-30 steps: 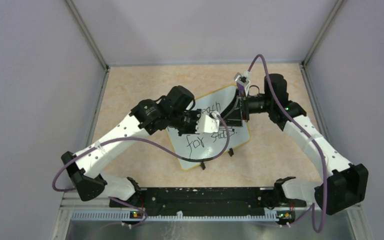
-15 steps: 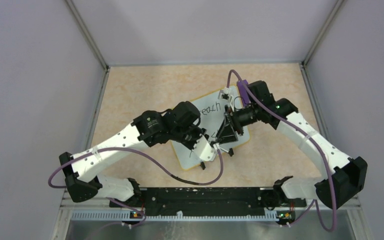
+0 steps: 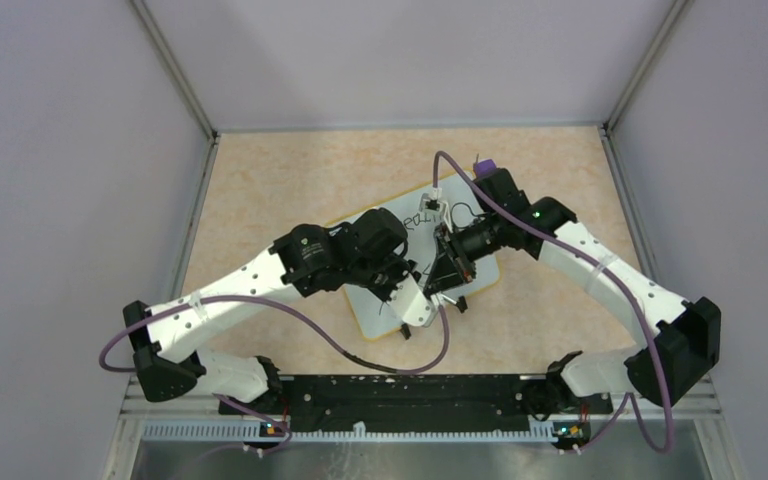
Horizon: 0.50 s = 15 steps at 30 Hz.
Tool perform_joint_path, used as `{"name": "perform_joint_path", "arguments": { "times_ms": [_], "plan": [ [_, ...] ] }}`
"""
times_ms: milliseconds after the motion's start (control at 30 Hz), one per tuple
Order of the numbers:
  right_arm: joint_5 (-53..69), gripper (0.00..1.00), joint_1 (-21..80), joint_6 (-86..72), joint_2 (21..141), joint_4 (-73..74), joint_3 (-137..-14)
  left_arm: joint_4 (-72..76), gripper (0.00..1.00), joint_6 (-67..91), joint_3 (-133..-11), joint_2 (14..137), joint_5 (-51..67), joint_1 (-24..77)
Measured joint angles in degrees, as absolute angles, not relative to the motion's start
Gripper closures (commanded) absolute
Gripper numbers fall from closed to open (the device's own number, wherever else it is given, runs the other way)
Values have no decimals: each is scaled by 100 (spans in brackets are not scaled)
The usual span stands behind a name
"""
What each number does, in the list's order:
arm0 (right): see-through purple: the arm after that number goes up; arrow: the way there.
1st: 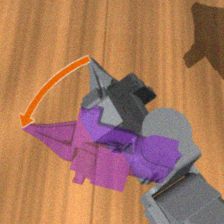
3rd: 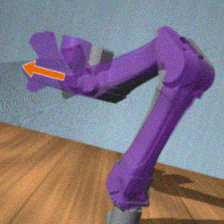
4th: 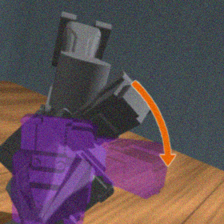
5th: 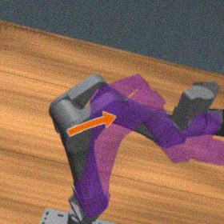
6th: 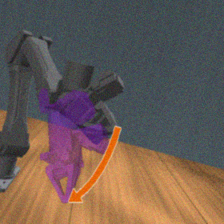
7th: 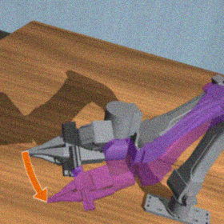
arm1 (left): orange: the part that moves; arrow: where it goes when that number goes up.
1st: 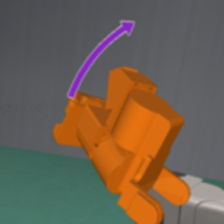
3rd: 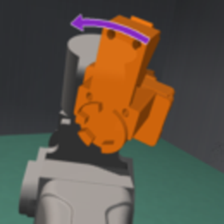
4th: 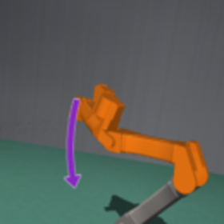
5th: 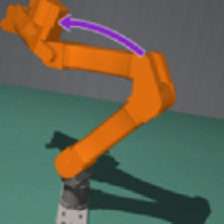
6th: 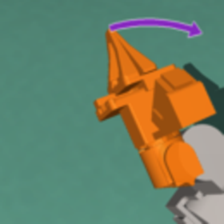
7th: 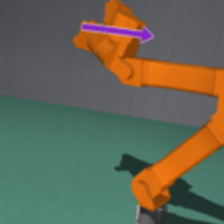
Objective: Write a sentence on the whiteboard
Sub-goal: Pass from the left arm to the right
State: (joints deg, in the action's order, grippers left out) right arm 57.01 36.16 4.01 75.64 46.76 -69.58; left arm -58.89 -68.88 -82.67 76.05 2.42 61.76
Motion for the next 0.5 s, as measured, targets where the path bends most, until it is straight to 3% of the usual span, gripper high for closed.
{"name": "perform_joint_path", "arguments": {
  "times_ms": [33,133,267,367,500],
  "plan": [
    [5697,100,3616,386,7566,4687,-6958,-5872,88,-6869,-8256,7603,204,6184],
    [5638,100,3616,373,7579,4727,-6976,-5787,45,-6722,-8189,7601,119,6193],
    [5616,100,3616,338,7577,4670,-6982,-5653,17,-6499,-8147,7599,-19,6184],
    [5544,100,3568,283,7570,4574,-6982,-5605,4,-6261,-8156,7579,27,6117],
    [5588,100,3111,89,7456,4357,-6980,-5588,1,-5747,-8431,7577,377,5841]
  ]
}}
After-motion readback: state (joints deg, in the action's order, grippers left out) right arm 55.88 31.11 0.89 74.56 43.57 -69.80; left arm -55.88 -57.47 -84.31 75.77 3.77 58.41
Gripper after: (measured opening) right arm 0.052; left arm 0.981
